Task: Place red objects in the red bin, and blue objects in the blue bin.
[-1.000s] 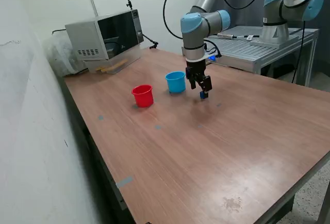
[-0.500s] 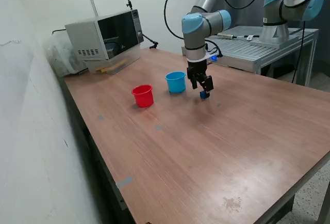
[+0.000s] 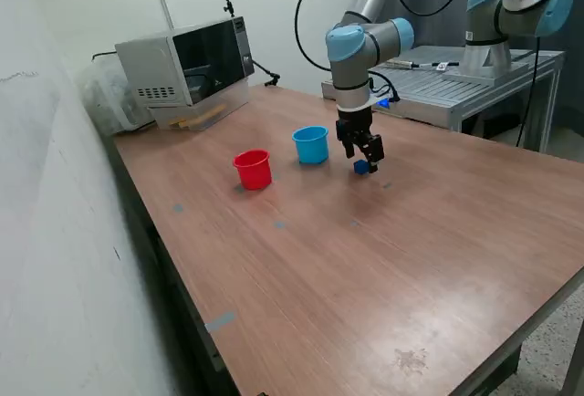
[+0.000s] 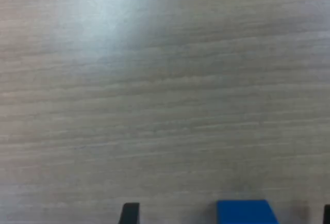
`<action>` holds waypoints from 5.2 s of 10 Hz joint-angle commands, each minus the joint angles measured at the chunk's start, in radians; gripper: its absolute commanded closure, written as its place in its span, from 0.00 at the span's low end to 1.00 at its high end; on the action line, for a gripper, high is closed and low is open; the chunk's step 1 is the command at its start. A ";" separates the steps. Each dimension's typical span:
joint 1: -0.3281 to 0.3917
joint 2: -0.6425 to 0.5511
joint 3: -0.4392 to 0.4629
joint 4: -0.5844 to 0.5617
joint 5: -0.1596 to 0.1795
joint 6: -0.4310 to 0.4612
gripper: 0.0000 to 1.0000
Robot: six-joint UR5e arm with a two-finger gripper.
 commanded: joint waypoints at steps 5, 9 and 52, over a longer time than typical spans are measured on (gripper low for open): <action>0.008 0.000 -0.008 -0.001 0.000 0.001 0.00; 0.008 0.002 -0.008 -0.002 0.001 0.001 1.00; 0.064 -0.837 -0.019 1.196 -0.003 -0.074 0.00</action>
